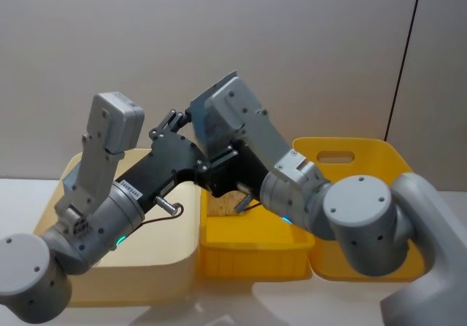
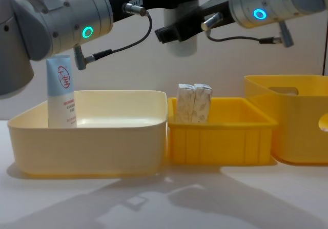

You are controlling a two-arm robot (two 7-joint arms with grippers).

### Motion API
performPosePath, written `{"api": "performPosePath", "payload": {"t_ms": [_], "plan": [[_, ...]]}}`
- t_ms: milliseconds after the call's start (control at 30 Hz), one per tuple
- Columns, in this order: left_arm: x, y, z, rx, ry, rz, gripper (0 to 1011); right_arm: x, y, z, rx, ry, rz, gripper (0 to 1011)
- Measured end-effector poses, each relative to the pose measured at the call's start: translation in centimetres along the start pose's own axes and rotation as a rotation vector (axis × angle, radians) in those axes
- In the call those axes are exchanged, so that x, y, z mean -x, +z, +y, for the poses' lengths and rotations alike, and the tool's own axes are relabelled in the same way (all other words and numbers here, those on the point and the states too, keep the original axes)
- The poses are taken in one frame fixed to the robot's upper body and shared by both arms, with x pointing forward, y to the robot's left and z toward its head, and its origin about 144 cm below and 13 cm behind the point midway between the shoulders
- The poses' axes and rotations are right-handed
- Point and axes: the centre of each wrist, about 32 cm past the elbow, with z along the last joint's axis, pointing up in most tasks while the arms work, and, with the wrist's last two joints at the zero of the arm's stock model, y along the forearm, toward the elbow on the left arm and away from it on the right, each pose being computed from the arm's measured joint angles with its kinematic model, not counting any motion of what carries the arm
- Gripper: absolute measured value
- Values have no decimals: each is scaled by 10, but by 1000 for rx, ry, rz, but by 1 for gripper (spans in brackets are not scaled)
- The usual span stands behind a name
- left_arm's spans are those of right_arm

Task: Bimanual collaborative sorting of washing and personal care products

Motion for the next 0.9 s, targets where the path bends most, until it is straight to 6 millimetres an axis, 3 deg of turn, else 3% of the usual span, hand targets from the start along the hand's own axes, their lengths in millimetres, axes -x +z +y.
{"api": "performPosePath", "payload": {"t_ms": [133,900], "plan": [[0,0,0,0,0,0,1002,-5,-1,-3,5,-35,0,640],[0,0,0,0,1,0,999,-48,-6,-33,108,-350,-13,640]]}}
